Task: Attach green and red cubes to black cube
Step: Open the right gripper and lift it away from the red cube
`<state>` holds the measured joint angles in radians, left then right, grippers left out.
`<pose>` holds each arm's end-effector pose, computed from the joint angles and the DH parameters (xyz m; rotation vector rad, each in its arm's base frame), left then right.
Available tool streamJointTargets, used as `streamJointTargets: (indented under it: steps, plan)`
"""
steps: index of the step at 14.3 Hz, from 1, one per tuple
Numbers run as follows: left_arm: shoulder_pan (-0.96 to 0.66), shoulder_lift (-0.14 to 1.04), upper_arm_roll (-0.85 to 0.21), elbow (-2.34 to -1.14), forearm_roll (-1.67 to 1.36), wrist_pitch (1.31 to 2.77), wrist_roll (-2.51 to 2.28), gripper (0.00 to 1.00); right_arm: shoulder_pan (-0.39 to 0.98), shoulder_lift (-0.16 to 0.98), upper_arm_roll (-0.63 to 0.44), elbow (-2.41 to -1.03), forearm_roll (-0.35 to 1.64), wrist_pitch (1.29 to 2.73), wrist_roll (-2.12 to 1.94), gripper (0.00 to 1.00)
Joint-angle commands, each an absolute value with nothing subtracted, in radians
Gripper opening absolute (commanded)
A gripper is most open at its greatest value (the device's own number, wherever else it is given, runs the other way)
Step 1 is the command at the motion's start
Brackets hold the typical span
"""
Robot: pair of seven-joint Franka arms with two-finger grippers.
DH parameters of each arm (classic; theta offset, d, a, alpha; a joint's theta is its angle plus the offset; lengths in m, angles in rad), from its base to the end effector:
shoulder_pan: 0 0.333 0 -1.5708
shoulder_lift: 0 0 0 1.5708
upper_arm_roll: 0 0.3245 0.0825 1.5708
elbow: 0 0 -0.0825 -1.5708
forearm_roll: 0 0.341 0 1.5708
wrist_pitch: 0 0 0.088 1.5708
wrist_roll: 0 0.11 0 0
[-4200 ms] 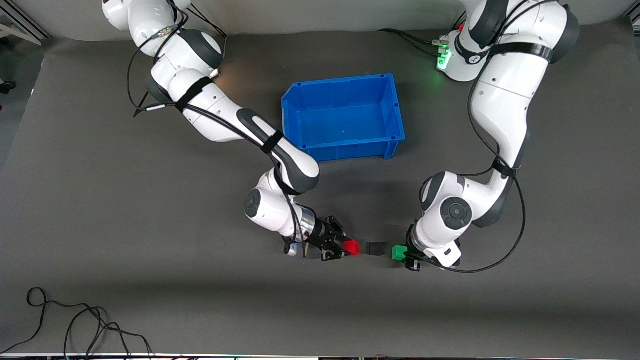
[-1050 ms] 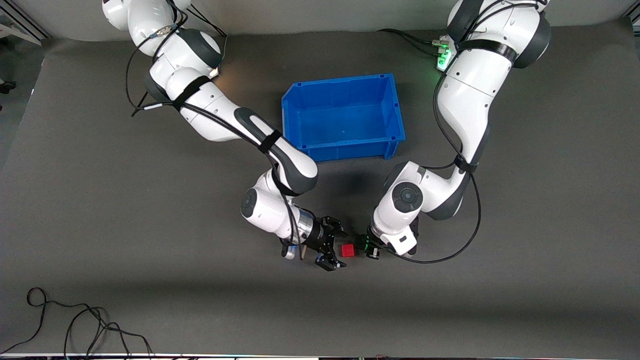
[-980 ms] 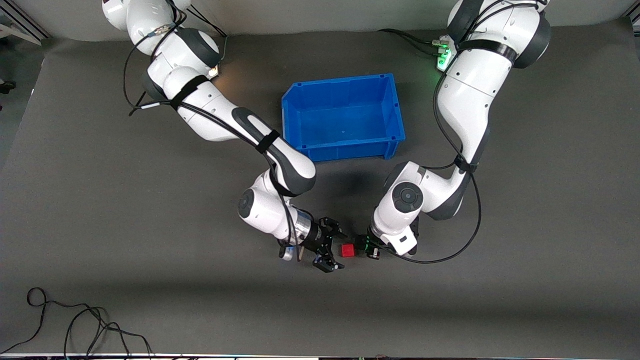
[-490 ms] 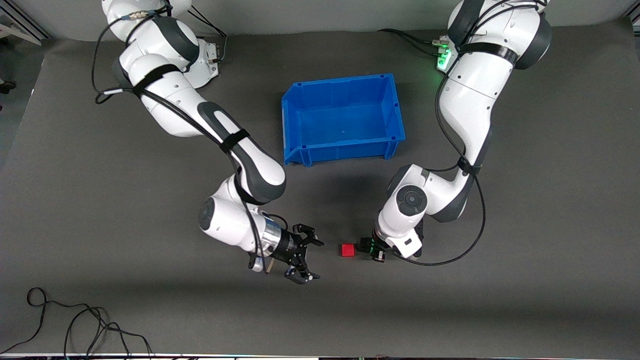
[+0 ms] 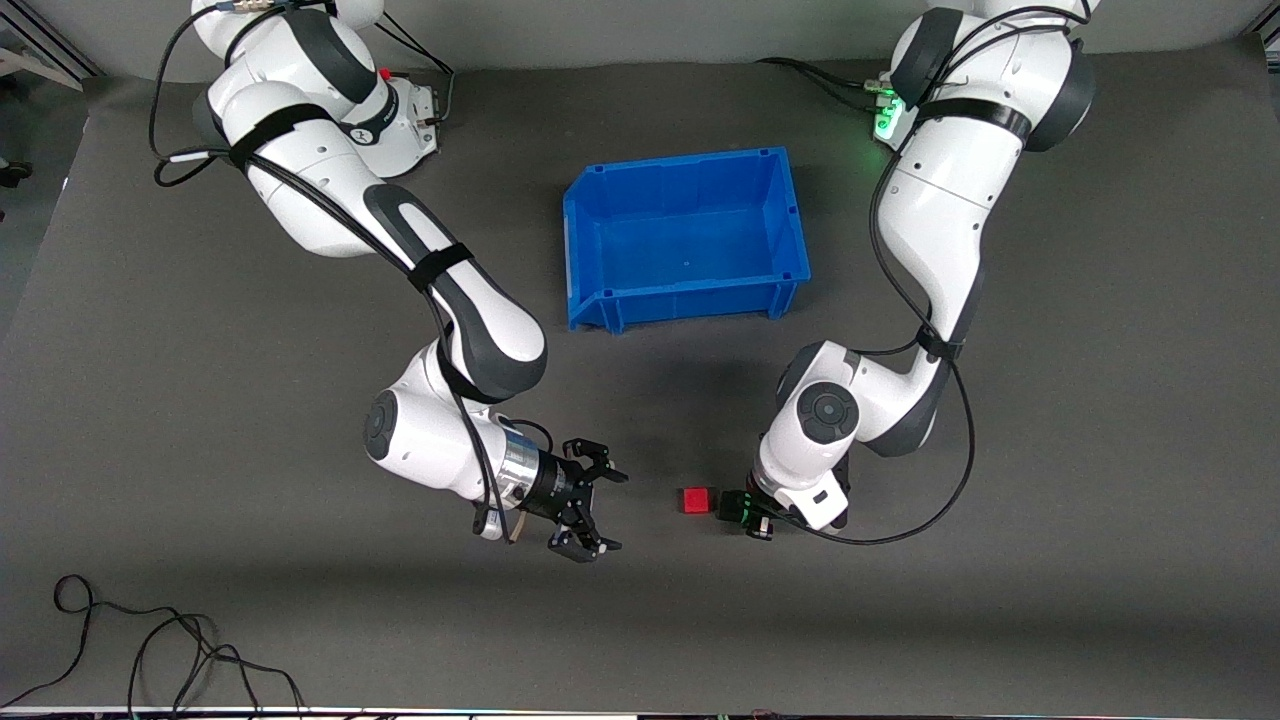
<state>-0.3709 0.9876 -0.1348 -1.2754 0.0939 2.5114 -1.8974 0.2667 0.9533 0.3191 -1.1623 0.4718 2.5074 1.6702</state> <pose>0.6653 -0.3340 0.2077 2.2101 1.8567 0.0813 0.6893 0.3451 0.2984 -1.7341 1.7873 0.4543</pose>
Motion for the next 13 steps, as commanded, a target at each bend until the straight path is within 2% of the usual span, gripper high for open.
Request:
streamJointTargets:
  steps: [1,7,8,9,10,13]
  plan:
    - [-0.391,1.02,-0.129,-1.226,0.101,2.513,-1.91,0.0,0.252,0.865,0.31,-1.271,0.479,2.503,1.637,1.0]
    - [-0.413,1.02,-0.13,-1.232,0.1,2.505,-1.913,0.0,0.183,0.746,0.313,-1.446,0.485,2.503,1.565,1.0]
    - [-0.413,1.02,-0.13,-1.232,0.1,2.505,-1.913,0.14,0.183,0.723,0.311,-1.462,0.483,2.503,1.563,1.0]
    - [-0.413,1.02,-0.13,-1.233,0.103,2.505,-1.908,0.74,0.183,0.697,0.308,-1.482,0.477,2.503,1.562,1.0]
    - [-0.417,1.02,-0.13,-1.233,0.106,2.5,-1.905,1.0,0.181,0.651,0.299,-1.52,0.473,2.503,1.539,1.0]
    - [-0.413,0.999,-0.129,-1.23,0.115,2.464,-1.902,1.0,0.178,0.478,0.224,-1.701,0.472,2.503,1.373,1.0]
